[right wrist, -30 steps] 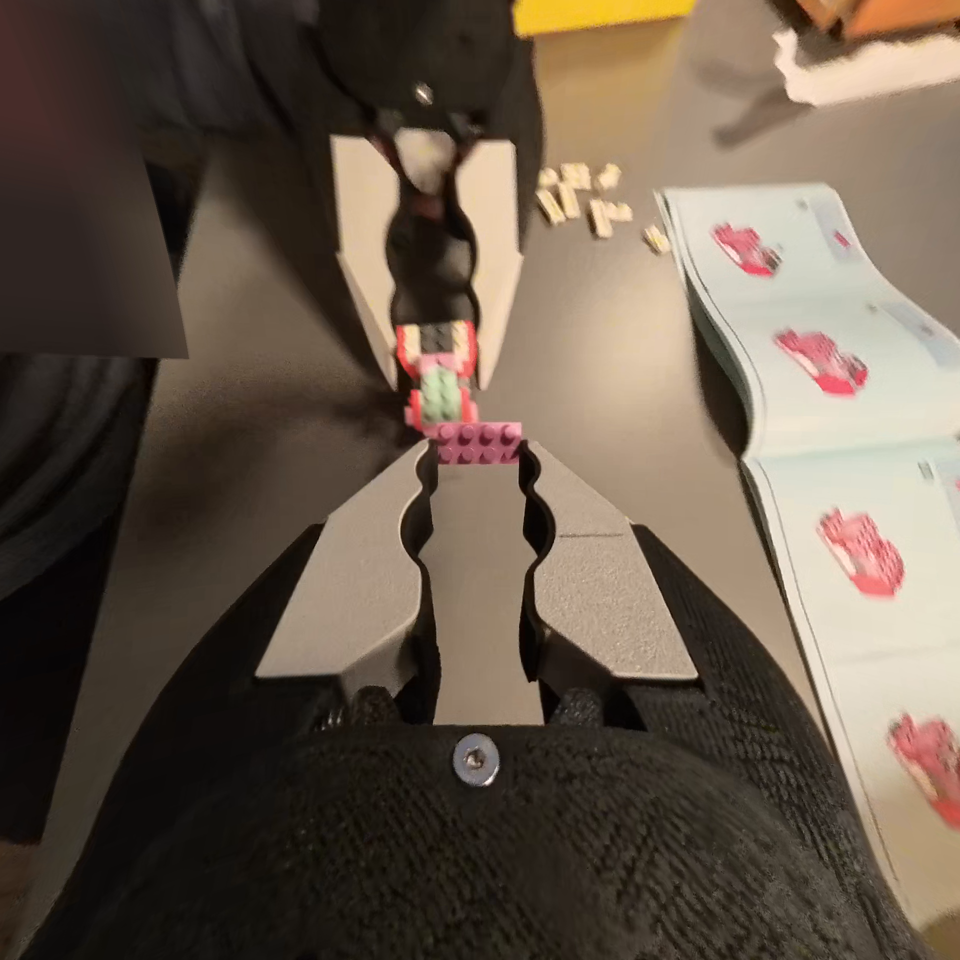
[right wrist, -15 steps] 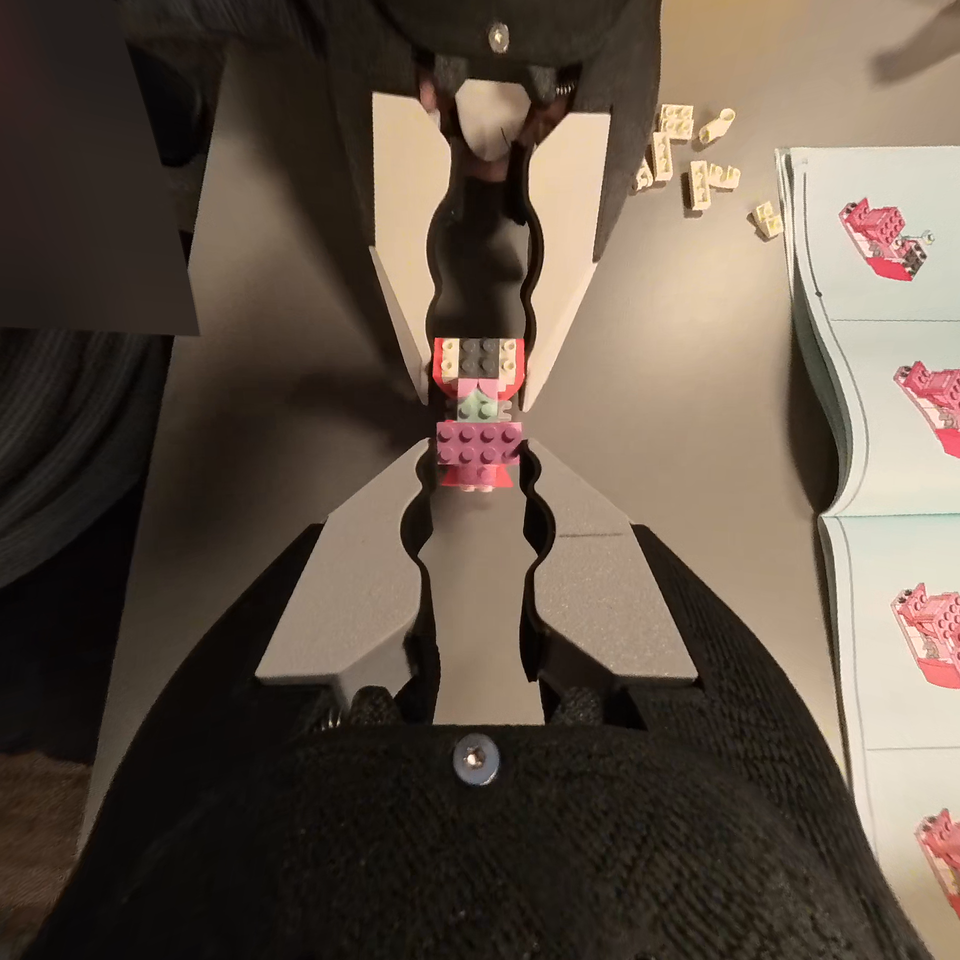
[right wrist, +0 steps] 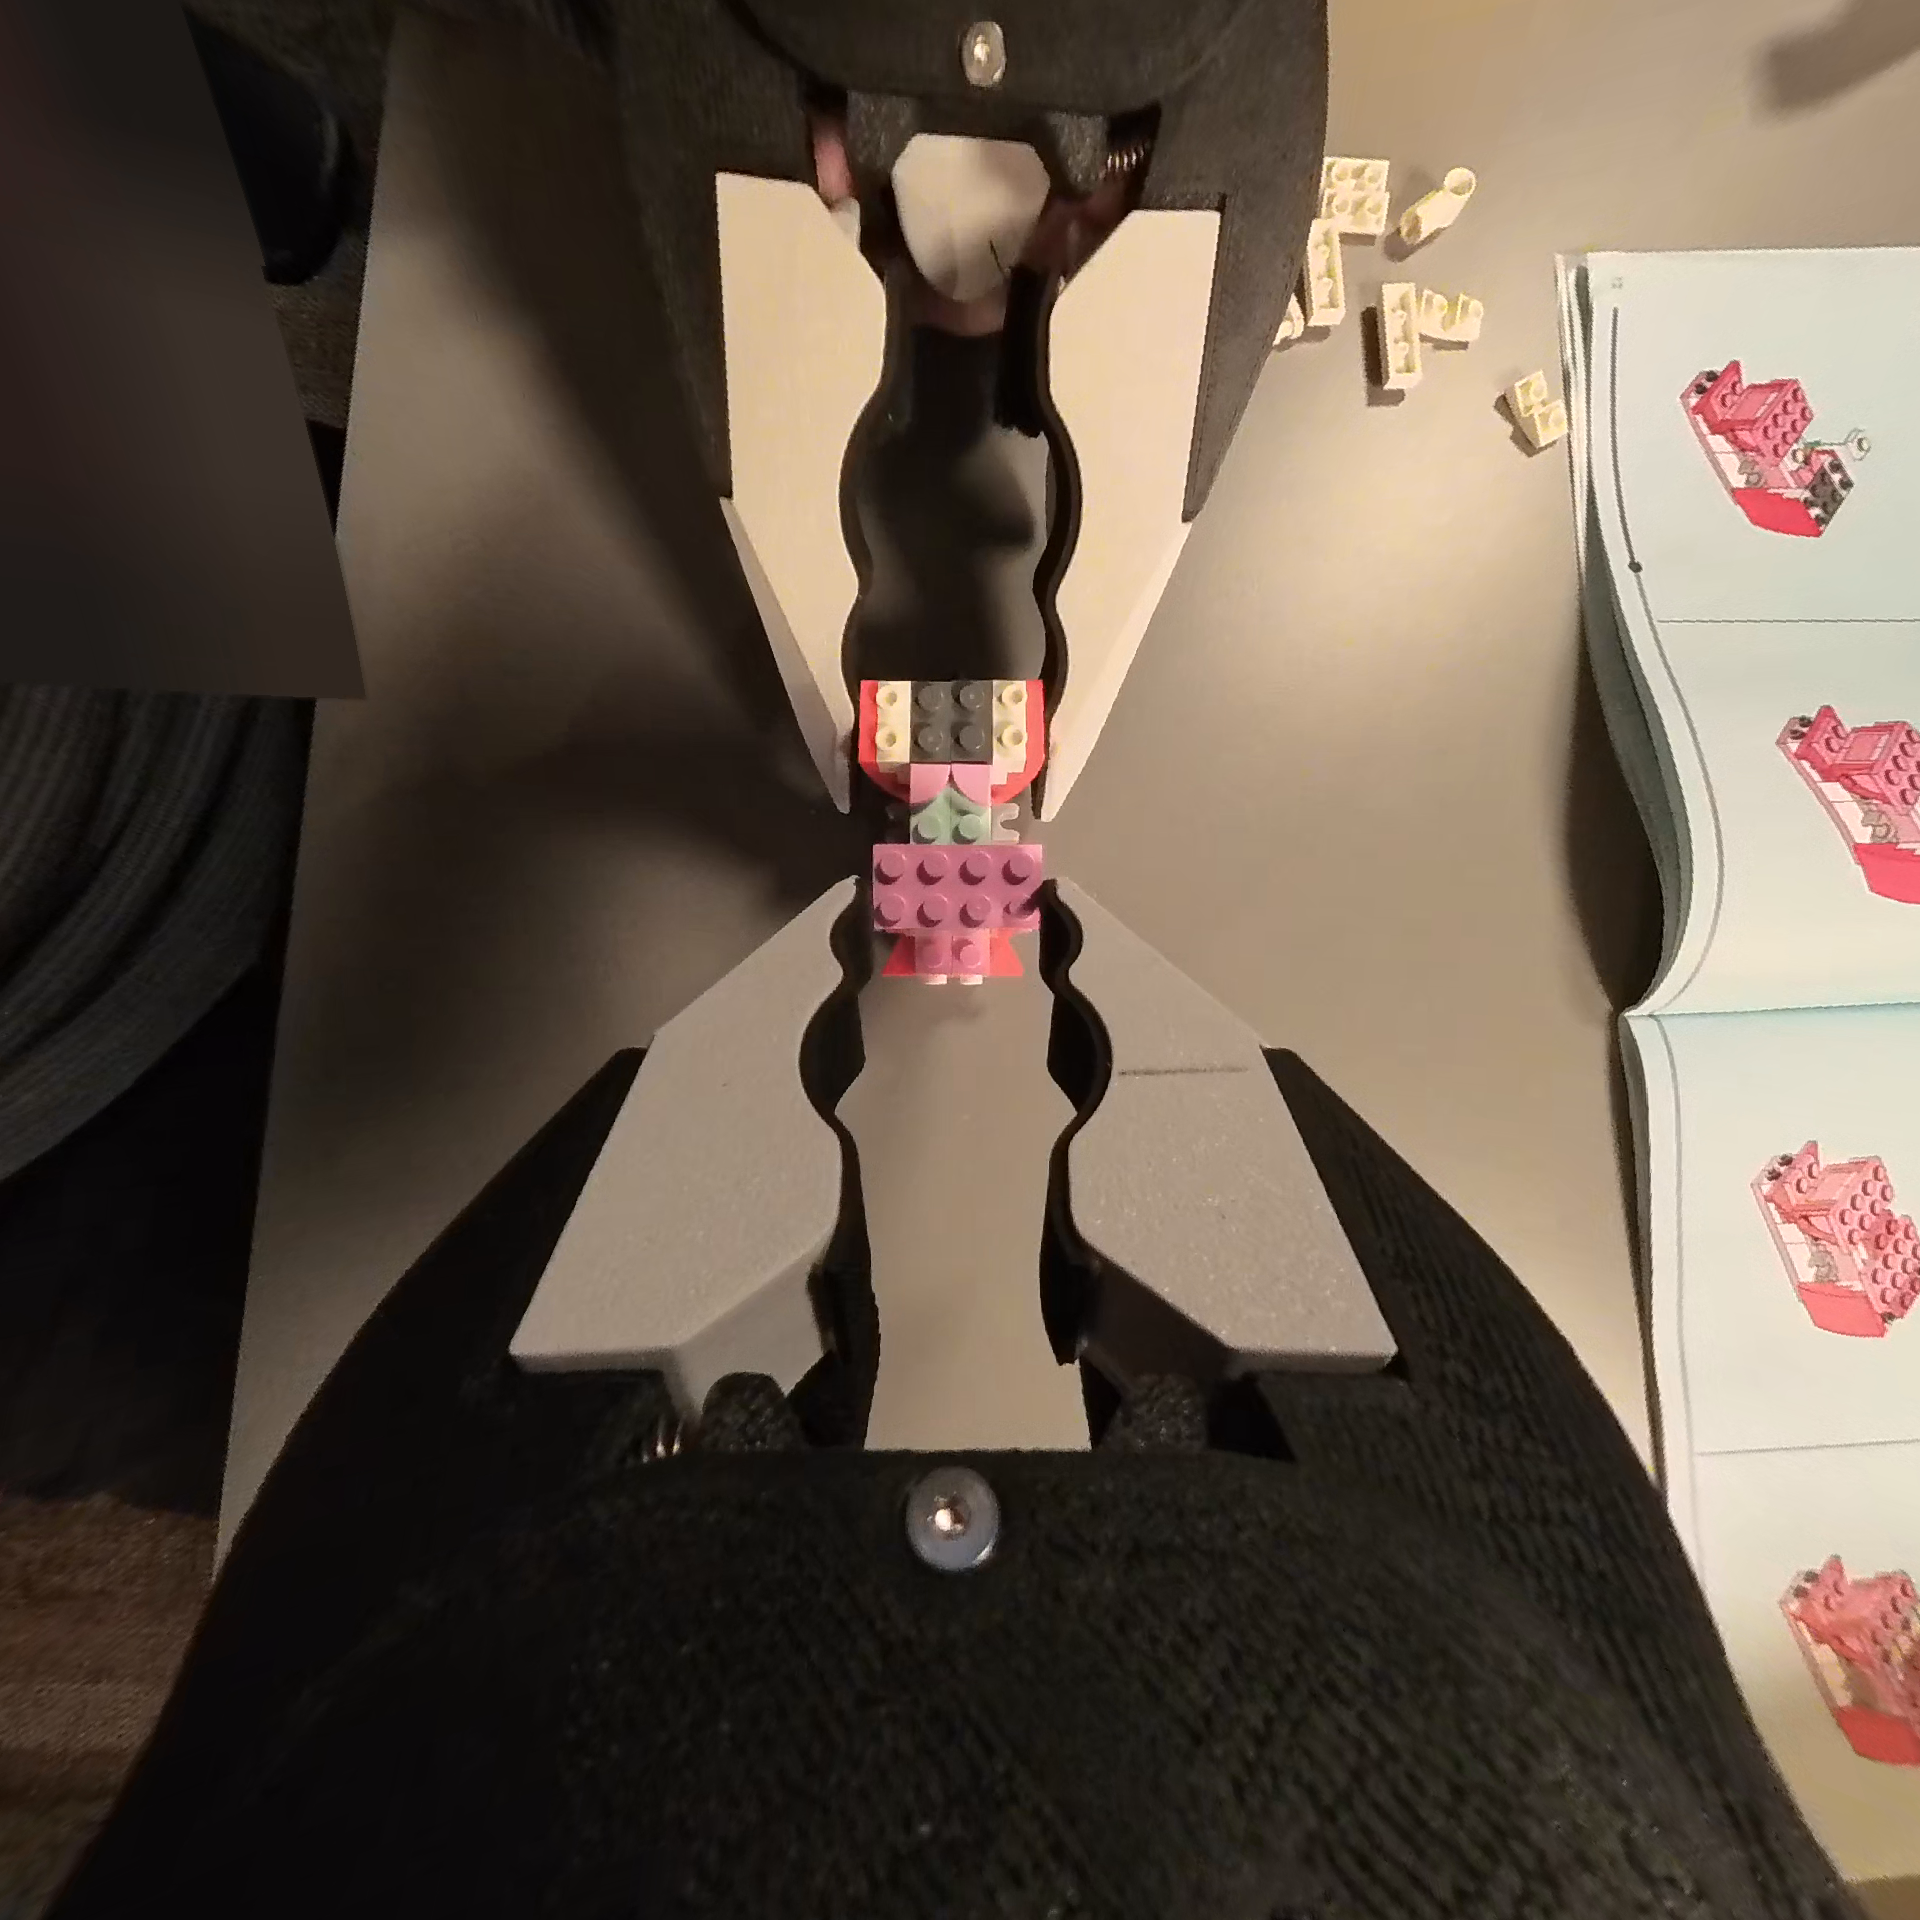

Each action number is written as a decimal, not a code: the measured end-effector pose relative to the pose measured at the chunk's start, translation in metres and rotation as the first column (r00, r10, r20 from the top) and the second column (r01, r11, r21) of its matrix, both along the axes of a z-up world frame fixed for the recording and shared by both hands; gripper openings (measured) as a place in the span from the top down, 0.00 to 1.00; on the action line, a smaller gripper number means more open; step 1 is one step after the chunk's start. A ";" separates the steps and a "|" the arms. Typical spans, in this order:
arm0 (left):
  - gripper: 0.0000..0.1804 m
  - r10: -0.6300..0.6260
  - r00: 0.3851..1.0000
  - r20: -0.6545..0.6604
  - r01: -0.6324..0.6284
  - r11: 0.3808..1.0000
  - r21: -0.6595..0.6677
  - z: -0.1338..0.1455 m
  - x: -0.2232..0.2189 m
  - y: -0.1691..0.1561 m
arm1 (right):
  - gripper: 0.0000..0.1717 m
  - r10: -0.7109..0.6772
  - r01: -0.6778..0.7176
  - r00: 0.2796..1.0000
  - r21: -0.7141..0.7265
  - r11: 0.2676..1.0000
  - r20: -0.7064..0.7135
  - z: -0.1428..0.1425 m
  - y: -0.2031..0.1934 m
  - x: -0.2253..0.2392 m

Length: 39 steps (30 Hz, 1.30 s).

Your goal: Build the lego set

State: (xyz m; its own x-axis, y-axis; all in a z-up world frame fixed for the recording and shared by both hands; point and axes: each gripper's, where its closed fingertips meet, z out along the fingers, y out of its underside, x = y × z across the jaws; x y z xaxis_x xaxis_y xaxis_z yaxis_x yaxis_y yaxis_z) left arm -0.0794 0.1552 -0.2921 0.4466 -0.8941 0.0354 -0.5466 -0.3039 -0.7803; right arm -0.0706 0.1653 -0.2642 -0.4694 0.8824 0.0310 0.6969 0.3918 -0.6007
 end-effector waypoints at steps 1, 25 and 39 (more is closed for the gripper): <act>0.78 0.000 1.000 0.000 0.000 1.000 0.000 0.000 0.000 0.000 | 0.82 -0.001 0.001 1.000 -0.002 1.000 -0.001 0.000 0.000 0.000; 0.78 -0.038 0.981 0.188 0.044 0.999 -0.025 0.053 -0.004 0.002 | 0.42 0.314 0.112 0.838 0.704 0.701 -0.446 0.050 -0.004 0.005; 0.78 -0.200 0.927 0.318 0.252 0.959 -0.129 0.085 0.017 -0.017 | 0.74 0.480 0.189 0.781 0.884 0.427 -0.399 0.066 -0.007 -0.007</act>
